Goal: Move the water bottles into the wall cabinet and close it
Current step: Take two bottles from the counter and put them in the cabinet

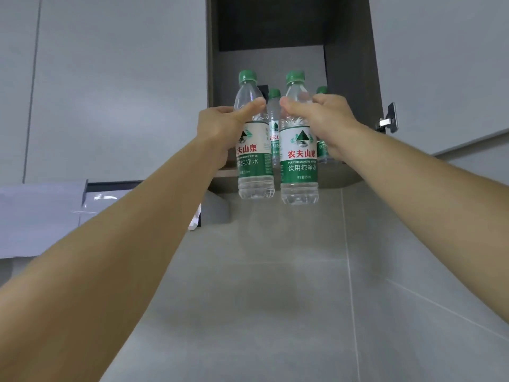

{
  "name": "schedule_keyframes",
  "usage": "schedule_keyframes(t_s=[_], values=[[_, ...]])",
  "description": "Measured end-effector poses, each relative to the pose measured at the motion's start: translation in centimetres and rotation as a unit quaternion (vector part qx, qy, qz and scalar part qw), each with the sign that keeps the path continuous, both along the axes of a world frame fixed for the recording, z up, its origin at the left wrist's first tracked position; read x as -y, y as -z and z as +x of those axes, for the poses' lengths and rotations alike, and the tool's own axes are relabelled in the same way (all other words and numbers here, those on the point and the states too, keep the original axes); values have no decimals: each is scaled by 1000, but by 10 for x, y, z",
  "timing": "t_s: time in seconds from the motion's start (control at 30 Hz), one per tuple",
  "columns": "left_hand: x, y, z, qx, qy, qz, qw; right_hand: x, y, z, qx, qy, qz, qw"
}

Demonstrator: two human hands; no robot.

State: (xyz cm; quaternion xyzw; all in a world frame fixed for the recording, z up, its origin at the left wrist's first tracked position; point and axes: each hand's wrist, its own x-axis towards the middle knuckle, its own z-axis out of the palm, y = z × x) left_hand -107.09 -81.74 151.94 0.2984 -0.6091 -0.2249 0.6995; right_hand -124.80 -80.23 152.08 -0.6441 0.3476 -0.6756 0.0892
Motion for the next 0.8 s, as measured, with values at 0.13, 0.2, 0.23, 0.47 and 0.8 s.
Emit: schedule_keyframes(t_s=[0.13,0.2,0.23,0.47,0.8], values=[[14,-26,-3,-20,20,-15,999,8,-30,1,2,14,-10,1000],[21,-37,-4,-23,12,-20,999,14,-43,3,0,17,-13,1000],[25,-42,-5,-21,4,-22,1000,17,-49,5,0,17,-17,1000],[59,-59,-9,-19,-47,-24,998,51,-69,19,0,24,-31,999],[89,-62,-20,-29,-79,-94,992,84,-74,13,-3,49,-29,998]])
